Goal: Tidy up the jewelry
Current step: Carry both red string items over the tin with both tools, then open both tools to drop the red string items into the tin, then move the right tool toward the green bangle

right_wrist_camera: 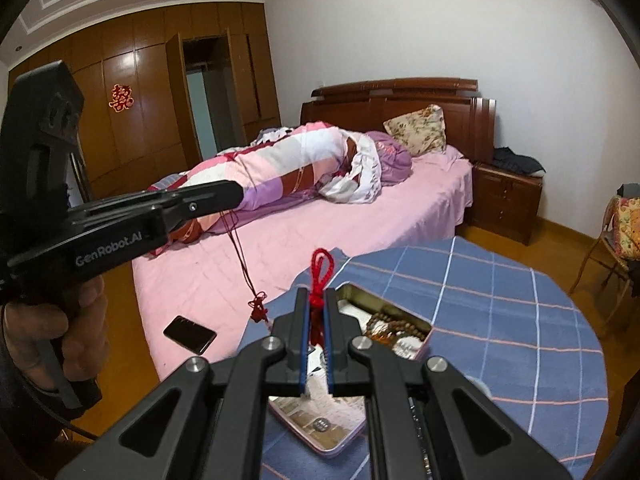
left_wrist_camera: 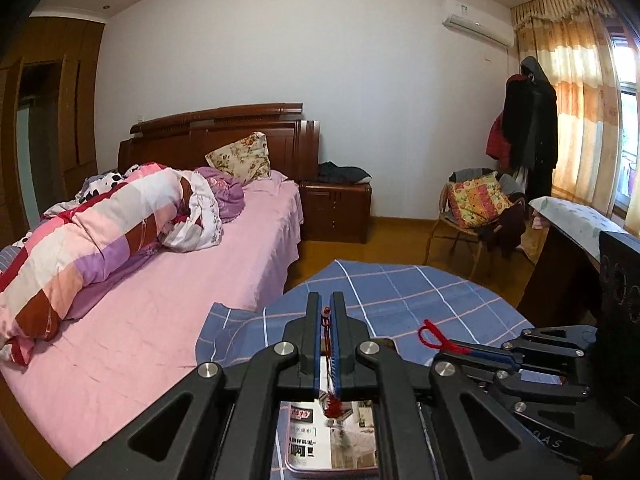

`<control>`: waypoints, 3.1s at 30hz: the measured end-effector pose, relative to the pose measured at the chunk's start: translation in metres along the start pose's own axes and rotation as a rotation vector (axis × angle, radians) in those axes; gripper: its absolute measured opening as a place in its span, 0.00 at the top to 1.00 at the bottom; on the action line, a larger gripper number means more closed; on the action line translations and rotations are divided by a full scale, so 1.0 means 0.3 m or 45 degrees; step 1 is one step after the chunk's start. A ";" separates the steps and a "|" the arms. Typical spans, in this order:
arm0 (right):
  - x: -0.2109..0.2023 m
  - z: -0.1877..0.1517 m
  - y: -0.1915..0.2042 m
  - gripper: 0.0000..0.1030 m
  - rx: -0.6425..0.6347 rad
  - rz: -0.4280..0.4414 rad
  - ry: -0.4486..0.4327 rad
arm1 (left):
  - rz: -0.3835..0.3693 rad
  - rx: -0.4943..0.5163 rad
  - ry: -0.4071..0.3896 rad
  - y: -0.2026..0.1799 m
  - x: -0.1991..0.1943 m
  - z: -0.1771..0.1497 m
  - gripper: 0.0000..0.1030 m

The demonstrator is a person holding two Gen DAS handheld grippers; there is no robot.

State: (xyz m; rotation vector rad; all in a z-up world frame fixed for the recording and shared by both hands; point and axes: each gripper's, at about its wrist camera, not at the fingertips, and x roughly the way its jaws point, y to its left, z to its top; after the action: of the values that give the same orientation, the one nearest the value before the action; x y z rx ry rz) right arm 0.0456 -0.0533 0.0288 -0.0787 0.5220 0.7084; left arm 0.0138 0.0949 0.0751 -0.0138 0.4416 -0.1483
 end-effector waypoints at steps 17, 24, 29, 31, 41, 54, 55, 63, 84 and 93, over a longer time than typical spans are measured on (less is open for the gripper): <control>0.127 -0.157 -0.012 0.92 0.058 0.034 0.202 | -0.051 -0.009 0.250 0.002 0.144 -0.194 0.97; 0.165 -0.223 -0.030 0.92 0.091 0.040 0.272 | -0.071 0.024 0.353 -0.039 0.216 -0.267 0.97; 0.181 -0.244 -0.048 0.92 0.116 0.035 0.304 | -0.052 0.047 0.414 -0.036 0.258 -0.311 0.97; 0.186 -0.250 -0.048 0.92 0.105 0.022 0.316 | -0.048 0.059 0.429 -0.036 0.271 -0.330 0.97; 0.180 -0.283 -0.044 0.56 0.080 0.000 0.338 | -0.052 0.075 0.466 -0.051 0.290 -0.360 0.86; 0.021 -0.324 -0.193 0.36 0.200 -0.144 0.269 | 0.077 0.085 0.399 -0.038 0.266 -0.368 0.23; 0.007 -0.330 -0.205 0.35 0.203 -0.162 0.268 | 0.096 0.087 0.400 -0.038 0.269 -0.372 0.23; -0.101 -0.426 -0.329 0.34 0.245 -0.331 0.308 | 0.137 0.075 0.371 -0.085 0.250 -0.363 0.24; -0.118 -0.541 -0.405 0.70 0.234 -0.420 0.422 | -0.057 0.195 0.375 -0.443 0.295 -0.331 0.24; -0.118 -0.508 -0.474 0.91 0.247 -0.540 0.374 | -0.107 0.178 0.426 -0.543 0.438 -0.299 0.23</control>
State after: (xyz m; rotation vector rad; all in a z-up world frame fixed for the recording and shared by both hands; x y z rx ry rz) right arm 0.0485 -0.2198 -0.1014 -0.1087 0.8233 0.2290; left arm 0.0702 -0.0837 -0.0544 0.1314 0.7642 -0.2657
